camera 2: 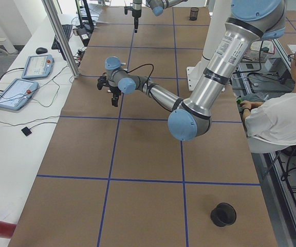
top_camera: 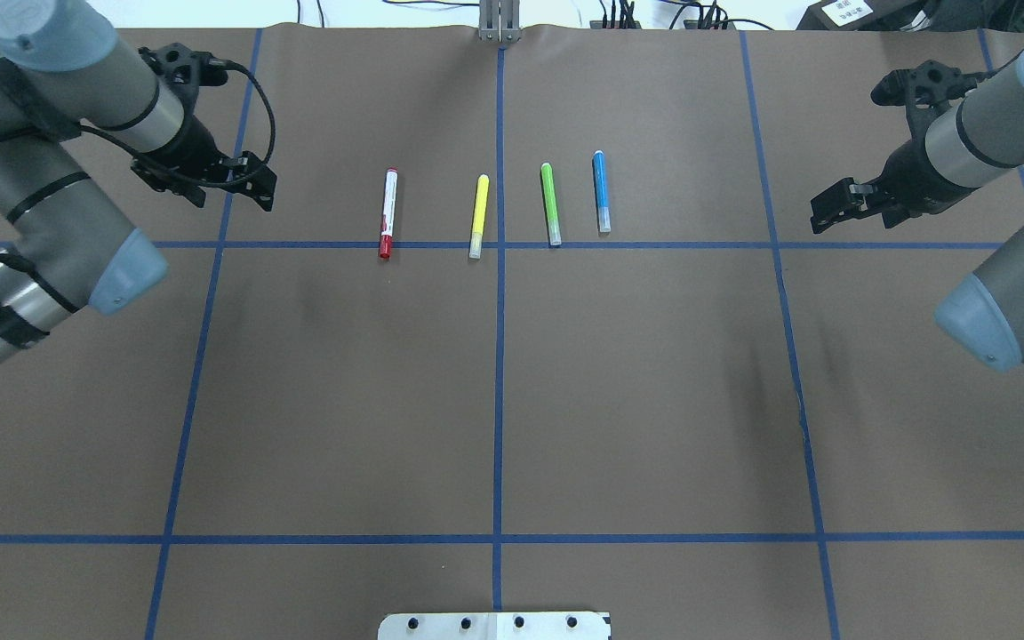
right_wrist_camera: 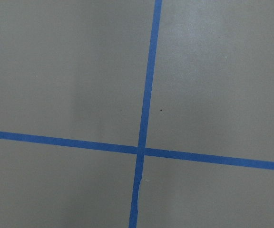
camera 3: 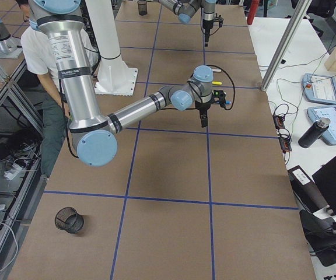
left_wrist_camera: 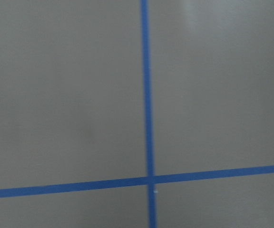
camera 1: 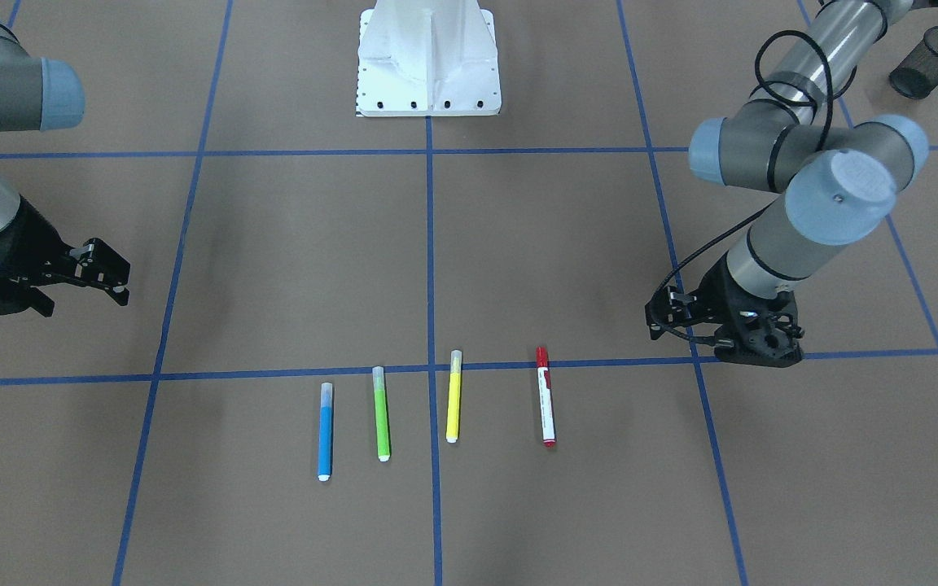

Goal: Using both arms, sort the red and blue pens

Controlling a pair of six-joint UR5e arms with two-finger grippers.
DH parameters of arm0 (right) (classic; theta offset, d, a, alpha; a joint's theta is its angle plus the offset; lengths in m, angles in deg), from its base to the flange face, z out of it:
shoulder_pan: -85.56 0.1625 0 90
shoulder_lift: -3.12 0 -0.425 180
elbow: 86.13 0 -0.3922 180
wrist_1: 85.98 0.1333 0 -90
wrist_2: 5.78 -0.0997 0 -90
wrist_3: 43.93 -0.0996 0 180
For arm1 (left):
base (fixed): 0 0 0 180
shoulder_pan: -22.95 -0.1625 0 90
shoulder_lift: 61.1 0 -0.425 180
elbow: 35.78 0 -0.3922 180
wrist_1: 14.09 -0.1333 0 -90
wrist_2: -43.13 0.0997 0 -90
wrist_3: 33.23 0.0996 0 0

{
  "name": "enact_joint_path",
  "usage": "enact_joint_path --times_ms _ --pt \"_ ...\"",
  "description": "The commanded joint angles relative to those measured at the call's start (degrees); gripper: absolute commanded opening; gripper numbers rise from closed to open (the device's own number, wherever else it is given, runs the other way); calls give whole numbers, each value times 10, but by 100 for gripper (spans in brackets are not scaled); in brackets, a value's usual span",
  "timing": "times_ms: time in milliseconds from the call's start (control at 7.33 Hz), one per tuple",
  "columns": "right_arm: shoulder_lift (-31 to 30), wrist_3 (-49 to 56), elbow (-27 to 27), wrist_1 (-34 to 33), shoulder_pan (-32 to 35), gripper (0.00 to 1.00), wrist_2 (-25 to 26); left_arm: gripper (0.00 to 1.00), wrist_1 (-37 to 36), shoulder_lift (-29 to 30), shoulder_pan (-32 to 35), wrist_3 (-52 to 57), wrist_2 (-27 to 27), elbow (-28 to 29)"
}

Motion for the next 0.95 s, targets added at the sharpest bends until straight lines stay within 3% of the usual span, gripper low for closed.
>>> enact_joint_path --times_ms 0,136,409,545,818 --pt "0 -1 -1 0 0 99 0 100 0 84 -26 -9 11 77" --pt "3 -1 2 -1 -5 99 0 100 -1 103 -33 -22 43 96" --pt "39 -1 36 -2 -7 99 0 99 1 185 -59 -48 47 199" --pt "46 -1 42 -2 -8 99 0 95 4 190 -66 -45 47 210" --pt "47 -2 46 -1 -17 99 1 78 5 196 -69 -29 47 233"
